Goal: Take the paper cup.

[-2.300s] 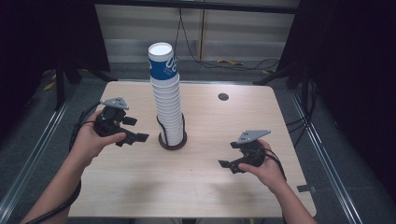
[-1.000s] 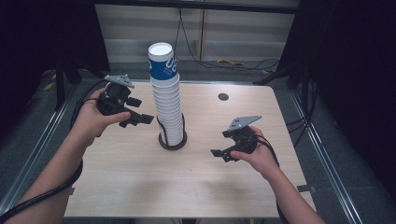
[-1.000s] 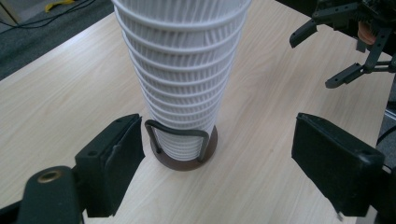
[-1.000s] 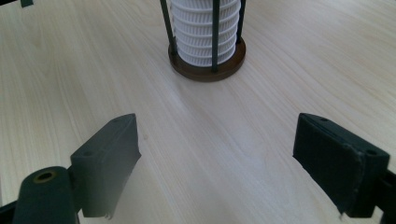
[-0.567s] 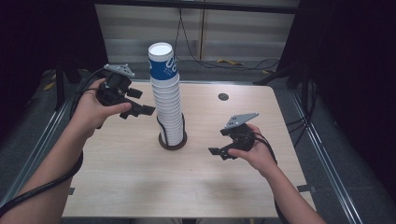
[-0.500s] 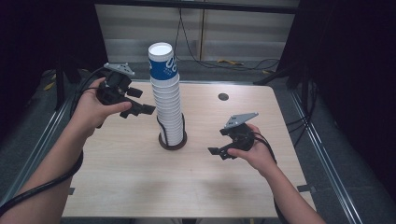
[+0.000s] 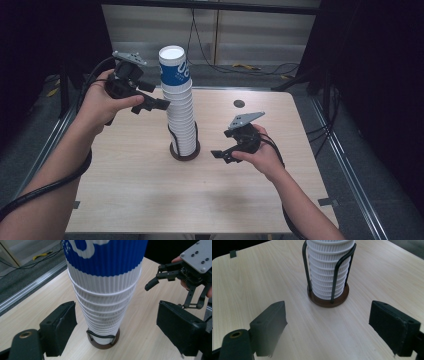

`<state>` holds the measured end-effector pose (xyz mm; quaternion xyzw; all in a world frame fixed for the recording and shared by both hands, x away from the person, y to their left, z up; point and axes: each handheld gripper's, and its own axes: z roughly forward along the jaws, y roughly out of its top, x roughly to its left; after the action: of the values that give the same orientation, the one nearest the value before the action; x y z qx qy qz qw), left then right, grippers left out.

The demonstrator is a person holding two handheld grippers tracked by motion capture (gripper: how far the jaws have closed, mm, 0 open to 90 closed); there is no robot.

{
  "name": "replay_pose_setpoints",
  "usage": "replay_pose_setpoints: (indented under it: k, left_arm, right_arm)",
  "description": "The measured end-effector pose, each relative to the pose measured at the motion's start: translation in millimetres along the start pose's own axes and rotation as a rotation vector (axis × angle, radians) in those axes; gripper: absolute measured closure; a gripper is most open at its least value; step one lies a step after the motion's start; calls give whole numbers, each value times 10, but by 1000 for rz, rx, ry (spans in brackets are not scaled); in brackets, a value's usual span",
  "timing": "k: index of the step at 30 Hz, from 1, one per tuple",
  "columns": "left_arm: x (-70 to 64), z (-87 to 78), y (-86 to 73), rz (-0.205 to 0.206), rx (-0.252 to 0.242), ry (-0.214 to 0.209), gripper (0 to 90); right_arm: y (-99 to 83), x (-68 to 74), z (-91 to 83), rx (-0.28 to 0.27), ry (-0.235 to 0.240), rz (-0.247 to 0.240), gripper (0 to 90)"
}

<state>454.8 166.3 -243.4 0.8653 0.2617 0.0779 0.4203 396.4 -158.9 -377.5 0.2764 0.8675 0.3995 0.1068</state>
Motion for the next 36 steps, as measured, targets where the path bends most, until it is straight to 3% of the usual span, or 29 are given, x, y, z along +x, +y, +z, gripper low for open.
replay_pose_setpoints:
  k: [9,23,31,36]
  left_arm:
    - [47,-1,134,8,-7,19,160]
    - [73,22,282,19,-16,20,160]
    - [83,67,317,20,-24,15,159]
    - [106,106,328,-1,-34,11,158]
  right_arm:
    - [203,-7,67,-28,0,-1,137]
    - [710,-14,218,-65,12,-9,132]
    - [874,-38,204,-98,15,-8,129]
    - [888,-72,195,-111,17,2,129]
